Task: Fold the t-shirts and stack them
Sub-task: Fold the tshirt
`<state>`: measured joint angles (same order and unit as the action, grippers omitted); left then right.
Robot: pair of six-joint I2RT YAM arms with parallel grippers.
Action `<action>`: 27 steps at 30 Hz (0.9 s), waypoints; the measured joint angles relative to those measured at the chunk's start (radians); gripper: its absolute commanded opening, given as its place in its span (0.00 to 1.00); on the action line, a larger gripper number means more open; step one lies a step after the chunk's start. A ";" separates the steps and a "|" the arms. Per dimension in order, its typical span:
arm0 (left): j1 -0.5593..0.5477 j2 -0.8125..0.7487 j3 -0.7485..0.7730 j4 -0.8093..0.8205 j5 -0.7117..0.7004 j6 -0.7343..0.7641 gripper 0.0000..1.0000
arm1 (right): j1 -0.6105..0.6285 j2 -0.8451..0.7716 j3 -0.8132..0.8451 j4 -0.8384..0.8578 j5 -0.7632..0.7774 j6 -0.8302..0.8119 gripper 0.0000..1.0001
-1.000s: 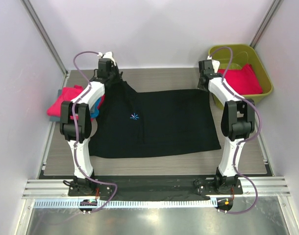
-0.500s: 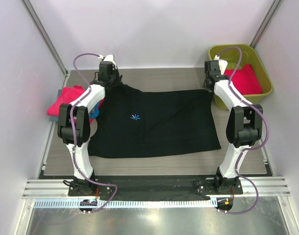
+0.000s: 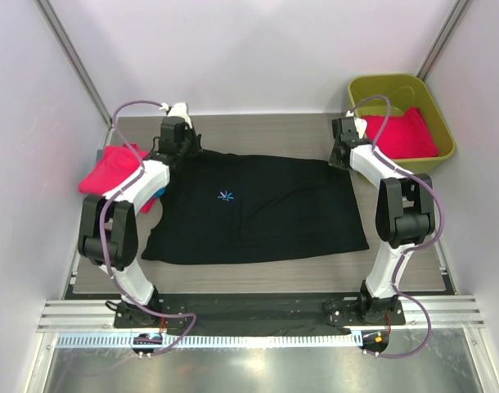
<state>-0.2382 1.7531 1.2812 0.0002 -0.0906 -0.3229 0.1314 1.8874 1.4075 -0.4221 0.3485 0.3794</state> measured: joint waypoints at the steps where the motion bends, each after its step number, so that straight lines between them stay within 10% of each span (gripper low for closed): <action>1: 0.000 -0.024 -0.021 0.008 -0.005 0.000 0.00 | 0.003 -0.003 -0.011 0.005 0.001 0.002 0.01; 27: -0.081 -0.579 -0.533 0.124 -0.213 -0.013 0.00 | -0.024 -0.277 -0.319 0.088 0.010 0.085 0.01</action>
<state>-0.3191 1.1736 0.7483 0.1242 -0.3038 -0.3363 0.1074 1.6104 1.0885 -0.3344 0.3584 0.4648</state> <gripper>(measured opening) 0.005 0.020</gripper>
